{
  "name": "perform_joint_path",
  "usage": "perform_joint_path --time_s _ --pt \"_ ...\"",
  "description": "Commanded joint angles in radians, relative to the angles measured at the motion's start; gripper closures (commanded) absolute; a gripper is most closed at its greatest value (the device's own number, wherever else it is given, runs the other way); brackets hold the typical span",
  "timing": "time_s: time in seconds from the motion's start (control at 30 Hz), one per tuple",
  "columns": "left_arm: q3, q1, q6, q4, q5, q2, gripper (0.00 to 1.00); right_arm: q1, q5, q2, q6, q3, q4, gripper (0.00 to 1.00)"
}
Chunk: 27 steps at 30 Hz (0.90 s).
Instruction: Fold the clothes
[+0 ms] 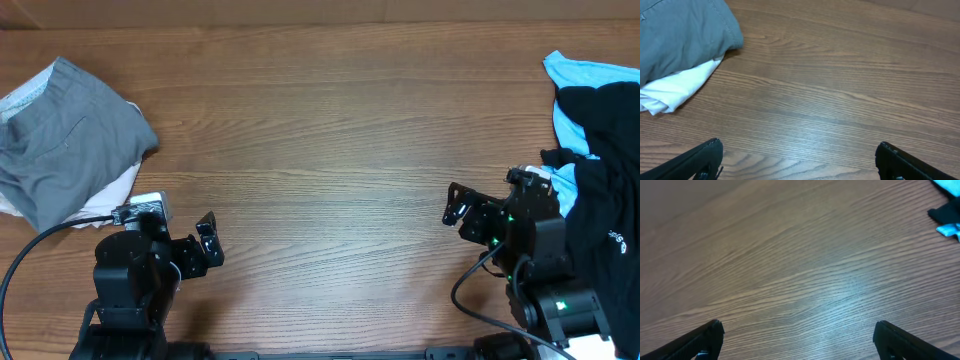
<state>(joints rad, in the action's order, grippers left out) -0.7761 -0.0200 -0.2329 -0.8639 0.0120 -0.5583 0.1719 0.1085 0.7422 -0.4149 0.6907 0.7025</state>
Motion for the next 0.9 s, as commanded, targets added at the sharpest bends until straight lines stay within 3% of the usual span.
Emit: perform_joint_path --time_s 0.0,0.33,0.43,0.7,0.87 --pt "0.008 -0.007 -0.006 0.000 0.006 0.000 0.00 0.004 0.014 0.022 -0.005 -0.010 -0.002 0.00" --pt "0.009 -0.007 -0.007 0.000 0.006 -0.003 0.00 0.004 0.014 0.161 -0.005 -0.014 -0.002 0.00" --pt "0.008 -0.007 -0.007 0.000 0.006 -0.003 0.00 0.001 0.014 0.129 -0.005 -0.017 0.003 0.00" --pt "0.009 -0.007 -0.007 0.000 0.006 -0.003 0.00 -0.011 0.085 -0.165 0.063 -0.056 0.017 0.00" --pt "0.008 -0.007 -0.007 0.000 0.006 -0.003 0.00 -0.013 0.054 -0.500 0.114 -0.301 -0.076 0.00"
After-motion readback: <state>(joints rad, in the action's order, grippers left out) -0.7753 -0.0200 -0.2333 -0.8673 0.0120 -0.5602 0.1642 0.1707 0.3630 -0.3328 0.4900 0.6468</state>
